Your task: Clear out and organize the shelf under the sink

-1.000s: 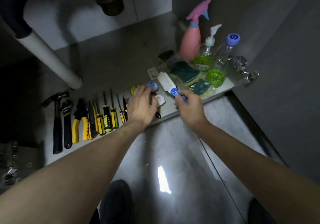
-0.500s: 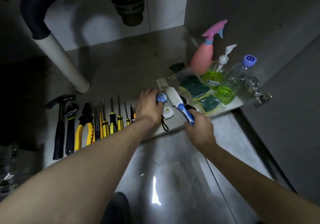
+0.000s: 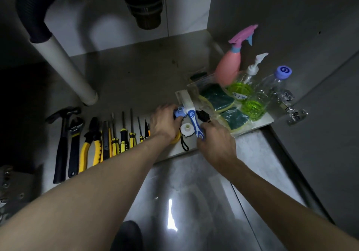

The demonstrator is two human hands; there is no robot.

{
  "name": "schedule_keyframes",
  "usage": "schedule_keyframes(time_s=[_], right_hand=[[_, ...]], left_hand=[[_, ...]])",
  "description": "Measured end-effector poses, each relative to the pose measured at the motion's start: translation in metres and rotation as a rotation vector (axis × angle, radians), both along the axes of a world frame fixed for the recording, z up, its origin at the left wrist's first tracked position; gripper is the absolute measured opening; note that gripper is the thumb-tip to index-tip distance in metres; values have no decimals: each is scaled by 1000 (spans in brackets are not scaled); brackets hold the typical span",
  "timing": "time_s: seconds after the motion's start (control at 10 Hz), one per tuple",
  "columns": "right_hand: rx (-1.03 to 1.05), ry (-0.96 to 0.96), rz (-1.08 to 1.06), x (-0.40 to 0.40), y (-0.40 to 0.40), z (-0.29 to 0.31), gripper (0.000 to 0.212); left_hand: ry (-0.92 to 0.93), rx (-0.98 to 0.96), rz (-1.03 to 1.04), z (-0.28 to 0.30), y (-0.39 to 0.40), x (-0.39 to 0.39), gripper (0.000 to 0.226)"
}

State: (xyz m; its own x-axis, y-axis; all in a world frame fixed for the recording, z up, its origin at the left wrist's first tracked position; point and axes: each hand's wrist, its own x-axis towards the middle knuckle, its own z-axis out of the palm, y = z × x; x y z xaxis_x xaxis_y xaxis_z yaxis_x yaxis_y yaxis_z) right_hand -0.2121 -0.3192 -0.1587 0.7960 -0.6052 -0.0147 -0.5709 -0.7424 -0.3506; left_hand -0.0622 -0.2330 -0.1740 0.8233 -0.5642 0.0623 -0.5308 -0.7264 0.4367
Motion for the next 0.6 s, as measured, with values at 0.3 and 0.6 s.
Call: schedule_keyframes(time_s=[0.3, 0.6], right_hand=[[23, -48, 43, 3, -2, -11, 13], [174, -27, 29, -34, 2, -6, 22]], left_hand=[[21, 3, -3, 7, 2, -3, 26], [12, -56, -14, 39, 38, -25, 20]])
